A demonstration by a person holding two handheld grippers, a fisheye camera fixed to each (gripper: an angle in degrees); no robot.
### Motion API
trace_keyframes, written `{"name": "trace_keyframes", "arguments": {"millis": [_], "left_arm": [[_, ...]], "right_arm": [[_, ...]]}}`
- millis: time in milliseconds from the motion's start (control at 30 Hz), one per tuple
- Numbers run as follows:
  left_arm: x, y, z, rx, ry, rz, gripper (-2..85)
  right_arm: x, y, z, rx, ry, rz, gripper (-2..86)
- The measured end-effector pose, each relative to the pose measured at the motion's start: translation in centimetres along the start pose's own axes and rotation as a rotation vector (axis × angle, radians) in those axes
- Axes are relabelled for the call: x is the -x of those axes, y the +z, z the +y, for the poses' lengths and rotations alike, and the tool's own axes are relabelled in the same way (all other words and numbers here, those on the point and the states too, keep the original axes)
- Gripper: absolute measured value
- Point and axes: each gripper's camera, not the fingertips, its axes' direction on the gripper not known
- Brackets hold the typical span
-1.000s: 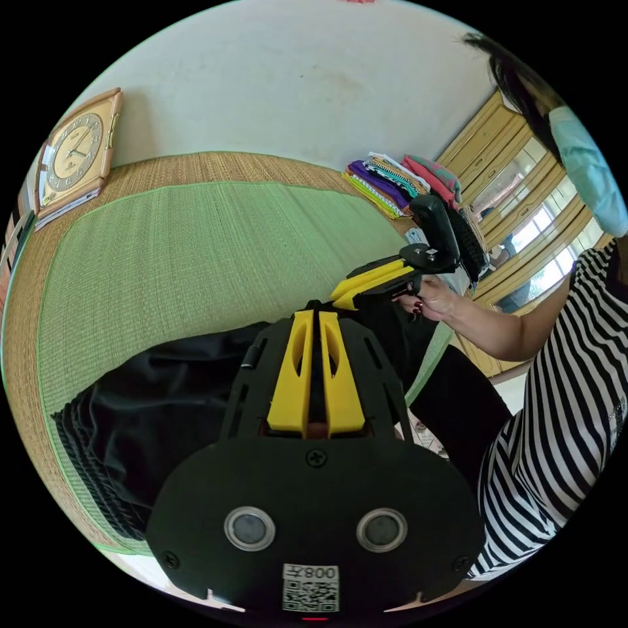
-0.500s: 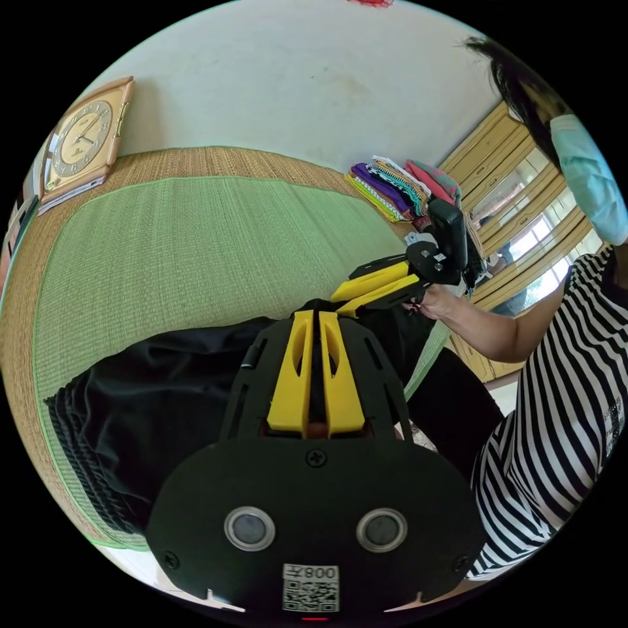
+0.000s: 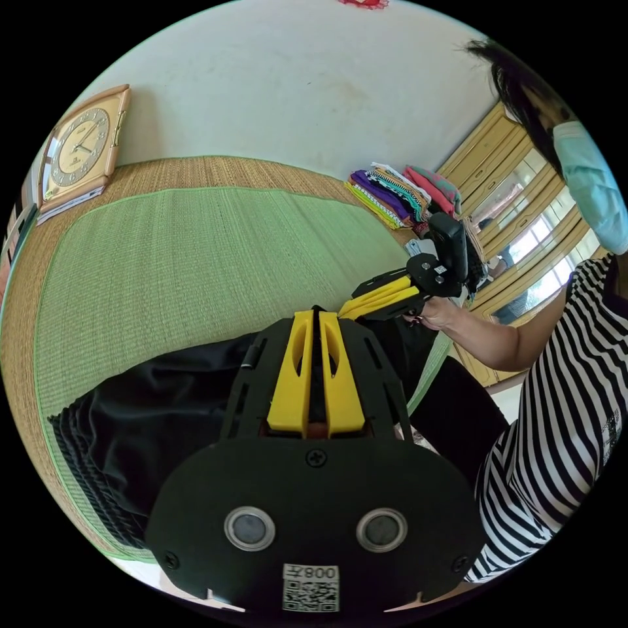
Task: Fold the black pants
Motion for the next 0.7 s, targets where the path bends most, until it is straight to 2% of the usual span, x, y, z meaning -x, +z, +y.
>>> {"name": "trace_keyframes", "arguments": {"millis": [200,333,467,567,700], "left_arm": [[1.8,1.0,-1.4,-0.05,-0.013,-0.02,1.5],[4.3,2.1,-2.0,-0.095,-0.119,-0.053,1.0],[6.3,3.1,-1.5,-0.068,-0.208,-0.038,0.6],[6.3,3.6,-0.4,-0.009,-0.213,-0.082,0.4],[6.4,3.2,1.4,0.015,-0.231,-0.123,0.2]], "right_arm": [[-2.2,-1.8,-0.3,-0.063,0.133,0.033,0.5],[-4.2,-2.1,-0.5,-0.061,0.253,0.062,0.2],[-6.6,-0.9,-0.3,-0.002,0.408,-0.004,0.2],[-7.5,-1.8,0.5,-0.049,0.494,-0.077,0.2],[-7.2,-4.3,1.3,-0.106,0.552,-0.02,0.1]]}}
